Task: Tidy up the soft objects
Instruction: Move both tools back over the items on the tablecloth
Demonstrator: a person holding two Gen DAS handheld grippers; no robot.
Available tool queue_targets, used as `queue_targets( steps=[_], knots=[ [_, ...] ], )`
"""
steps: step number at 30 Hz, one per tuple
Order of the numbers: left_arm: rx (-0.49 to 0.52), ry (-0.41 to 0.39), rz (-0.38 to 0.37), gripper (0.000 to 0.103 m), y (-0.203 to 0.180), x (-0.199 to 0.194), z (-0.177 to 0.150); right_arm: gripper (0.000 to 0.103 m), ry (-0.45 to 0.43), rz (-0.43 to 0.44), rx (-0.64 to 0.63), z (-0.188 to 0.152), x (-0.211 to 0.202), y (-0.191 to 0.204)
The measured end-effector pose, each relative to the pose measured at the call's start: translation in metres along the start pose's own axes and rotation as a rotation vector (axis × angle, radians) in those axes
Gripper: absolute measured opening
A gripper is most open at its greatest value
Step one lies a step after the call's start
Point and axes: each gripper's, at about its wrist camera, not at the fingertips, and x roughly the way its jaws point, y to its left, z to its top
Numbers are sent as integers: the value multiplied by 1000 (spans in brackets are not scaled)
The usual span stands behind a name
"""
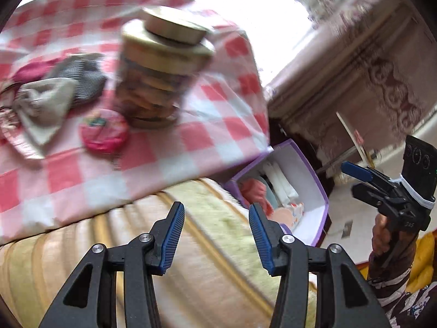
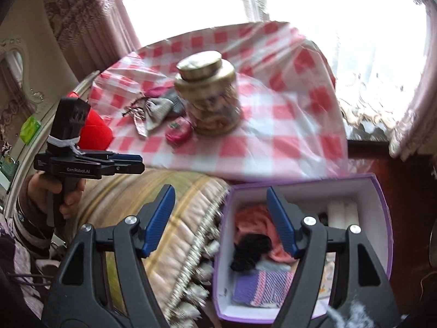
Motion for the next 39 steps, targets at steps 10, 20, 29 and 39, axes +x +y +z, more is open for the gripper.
queue_targets(
  steps=[10,20,29,39],
  knots=[
    [-172,-153,87,52,100,-65,-2,82,40,25,-48,62,58,79],
    [-222,-172,137,52,149,-79,0,83,170,-18,5,85,167,120],
    [-243,-187,171,52,174,-72,22,88,232,-82,56,94,234,132],
    [-309,-215,215,52,201,-69,23,88,293,-174,50,91,290,134]
  ],
)
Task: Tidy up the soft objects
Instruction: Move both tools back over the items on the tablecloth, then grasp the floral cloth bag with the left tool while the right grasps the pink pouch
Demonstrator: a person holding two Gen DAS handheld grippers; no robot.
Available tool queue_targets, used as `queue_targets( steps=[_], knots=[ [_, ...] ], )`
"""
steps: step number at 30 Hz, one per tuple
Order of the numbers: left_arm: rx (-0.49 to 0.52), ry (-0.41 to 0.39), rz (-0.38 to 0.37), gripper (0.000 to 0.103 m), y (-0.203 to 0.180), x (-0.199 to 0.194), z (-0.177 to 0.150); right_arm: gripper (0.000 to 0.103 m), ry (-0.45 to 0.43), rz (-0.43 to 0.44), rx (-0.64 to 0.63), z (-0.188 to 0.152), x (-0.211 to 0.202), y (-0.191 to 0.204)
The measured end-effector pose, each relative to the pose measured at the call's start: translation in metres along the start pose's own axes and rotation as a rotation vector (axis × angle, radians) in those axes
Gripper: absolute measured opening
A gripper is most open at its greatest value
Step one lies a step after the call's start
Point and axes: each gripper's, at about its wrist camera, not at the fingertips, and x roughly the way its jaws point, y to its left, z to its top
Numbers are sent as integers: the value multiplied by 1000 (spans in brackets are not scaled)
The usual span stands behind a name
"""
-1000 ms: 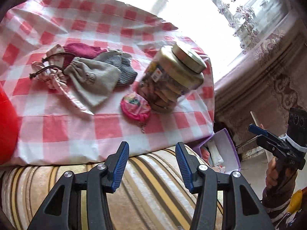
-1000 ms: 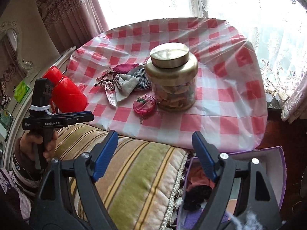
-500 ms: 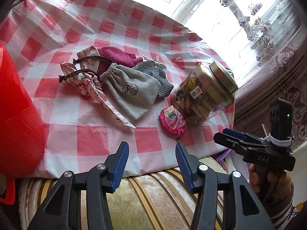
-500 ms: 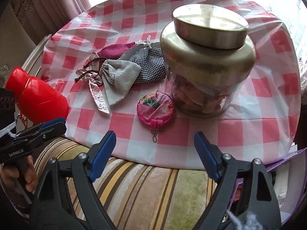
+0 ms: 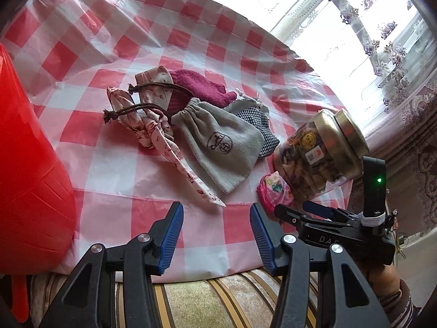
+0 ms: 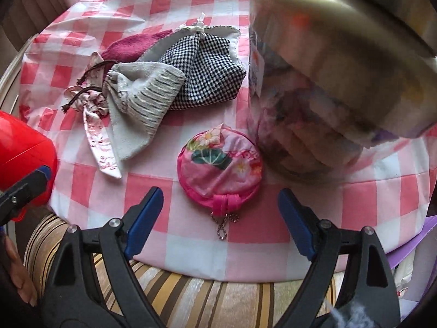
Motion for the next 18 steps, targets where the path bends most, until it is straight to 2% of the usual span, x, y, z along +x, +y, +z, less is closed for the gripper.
queue_targets(
  steps=[5,9,18],
  knots=[
    [-38,-11,37,52,6,6,11,88,10,-9,9,5,11,1],
    [-88,-16,122,52,13,21,22,88,17,-12,26,10,20,2],
    [-199,-53,260,52,39,57,44,88,9,-44,2,17,33,7]
  ],
)
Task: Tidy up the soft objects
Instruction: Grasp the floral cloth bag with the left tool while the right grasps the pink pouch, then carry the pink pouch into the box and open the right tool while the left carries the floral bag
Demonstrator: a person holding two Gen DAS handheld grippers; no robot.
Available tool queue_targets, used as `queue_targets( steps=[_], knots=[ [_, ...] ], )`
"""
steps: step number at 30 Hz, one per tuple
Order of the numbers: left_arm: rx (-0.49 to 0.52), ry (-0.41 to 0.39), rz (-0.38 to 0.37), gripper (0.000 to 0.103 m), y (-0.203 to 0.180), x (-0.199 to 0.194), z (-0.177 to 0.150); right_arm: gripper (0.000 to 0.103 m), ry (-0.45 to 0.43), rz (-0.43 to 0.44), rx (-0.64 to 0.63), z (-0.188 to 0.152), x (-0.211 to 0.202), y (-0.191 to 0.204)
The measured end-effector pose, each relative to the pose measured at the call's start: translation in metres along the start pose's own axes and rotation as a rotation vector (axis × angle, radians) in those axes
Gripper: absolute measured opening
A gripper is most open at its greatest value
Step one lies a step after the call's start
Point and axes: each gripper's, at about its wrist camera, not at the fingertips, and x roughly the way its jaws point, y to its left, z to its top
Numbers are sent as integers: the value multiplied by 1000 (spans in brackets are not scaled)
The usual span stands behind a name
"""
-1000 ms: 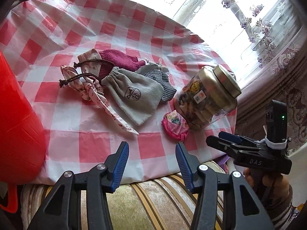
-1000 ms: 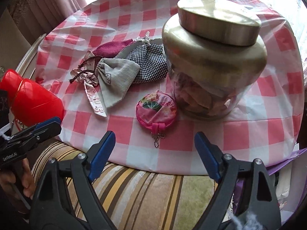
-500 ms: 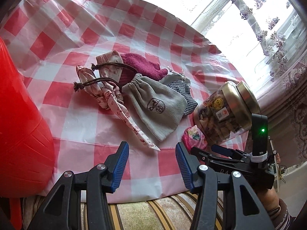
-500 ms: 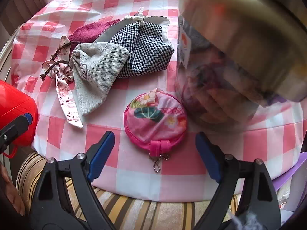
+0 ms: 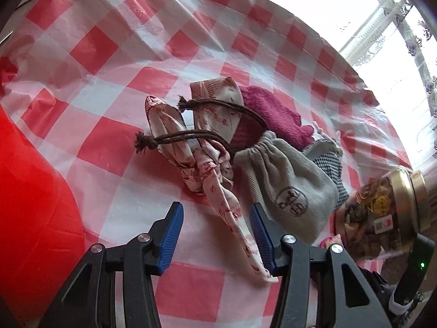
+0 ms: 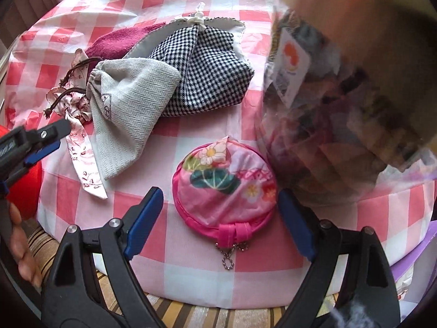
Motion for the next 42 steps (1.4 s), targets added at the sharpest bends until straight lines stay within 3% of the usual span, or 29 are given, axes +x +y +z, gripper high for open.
queue_targets(
  steps=[2,4,6,9,26,36,42],
  knots=[
    [1,-4,12,51,1,7,4,88,2,0,-10,1,3,5],
    [8,5,5,30,0,13,5,85,1,8,-16,-1,4,6],
    [24,21,-9,18,-3,17,2,78,1,19,-18,-2,4,8],
    [19,29,-38,8,-4,14,-5,77,-7,41,-14,-3,2,7],
    [-53,124,-265,7,-3,-42,-71,76,-48,116,-9,-23,-49,-23],
    [34,69,-350,7,-39,-84,-93,76,-114,139,37,-47,-93,-53],
    [124,62,-406,7,-81,-102,-105,76,-178,96,96,-76,-132,-104]
  ],
)
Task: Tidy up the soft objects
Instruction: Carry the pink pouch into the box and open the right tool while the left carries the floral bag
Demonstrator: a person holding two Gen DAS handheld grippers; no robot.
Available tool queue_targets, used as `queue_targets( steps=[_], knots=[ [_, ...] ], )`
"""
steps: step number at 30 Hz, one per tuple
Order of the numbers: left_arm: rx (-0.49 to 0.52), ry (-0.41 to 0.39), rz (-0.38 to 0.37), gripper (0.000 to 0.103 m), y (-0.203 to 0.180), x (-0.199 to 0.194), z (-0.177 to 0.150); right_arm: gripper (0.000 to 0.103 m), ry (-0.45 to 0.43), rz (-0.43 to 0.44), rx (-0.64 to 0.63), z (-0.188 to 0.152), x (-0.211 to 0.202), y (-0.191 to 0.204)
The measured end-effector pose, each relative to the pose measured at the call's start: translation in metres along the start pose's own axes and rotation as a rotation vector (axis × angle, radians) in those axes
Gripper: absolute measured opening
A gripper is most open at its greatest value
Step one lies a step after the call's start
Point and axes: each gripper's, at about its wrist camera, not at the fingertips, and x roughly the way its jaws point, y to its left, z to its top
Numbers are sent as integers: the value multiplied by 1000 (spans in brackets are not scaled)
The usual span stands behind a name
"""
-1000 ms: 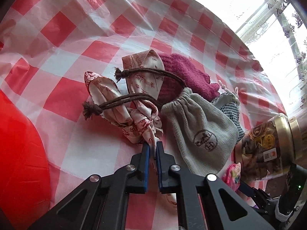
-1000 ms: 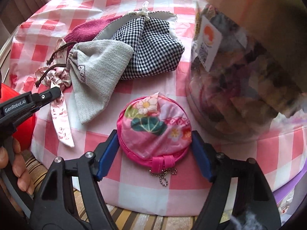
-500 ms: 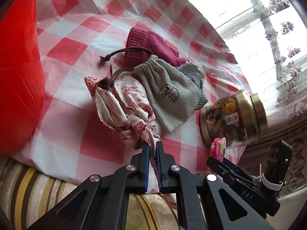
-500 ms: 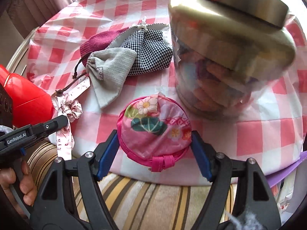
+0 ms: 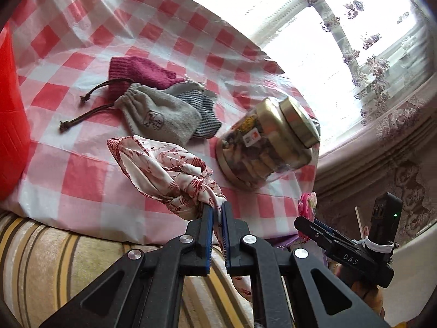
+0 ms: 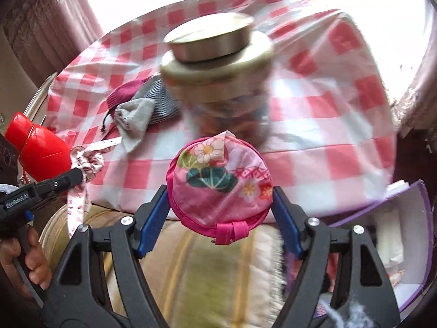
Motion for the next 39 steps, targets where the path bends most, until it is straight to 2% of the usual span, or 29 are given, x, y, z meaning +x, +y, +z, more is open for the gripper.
queue_targets(
  steps=[9,13,18,24,31,35,39],
  knots=[
    [134,45,-72,7,-72,16,-13,76,-32,-182,110,-46,-62,-117],
    [190,73,-97,7,-101,26,-20,76,3,-253,154,-65,-67,-162],
    [266,109,-124,7,-138,38,-29,77,48,-288,175,-78,-61,-199],
    [351,161,-146,7,-173,54,-44,77,86,-268,157,-81,-41,-217],
    [473,237,-169,7,-211,75,-67,80,144,-187,132,-83,-13,-222],
    [578,294,-194,7,-233,91,-82,84,130,-171,144,-91,-20,-231],
    [731,368,-231,7,-257,110,-102,84,102,-187,185,-98,-39,-246]
  ],
)
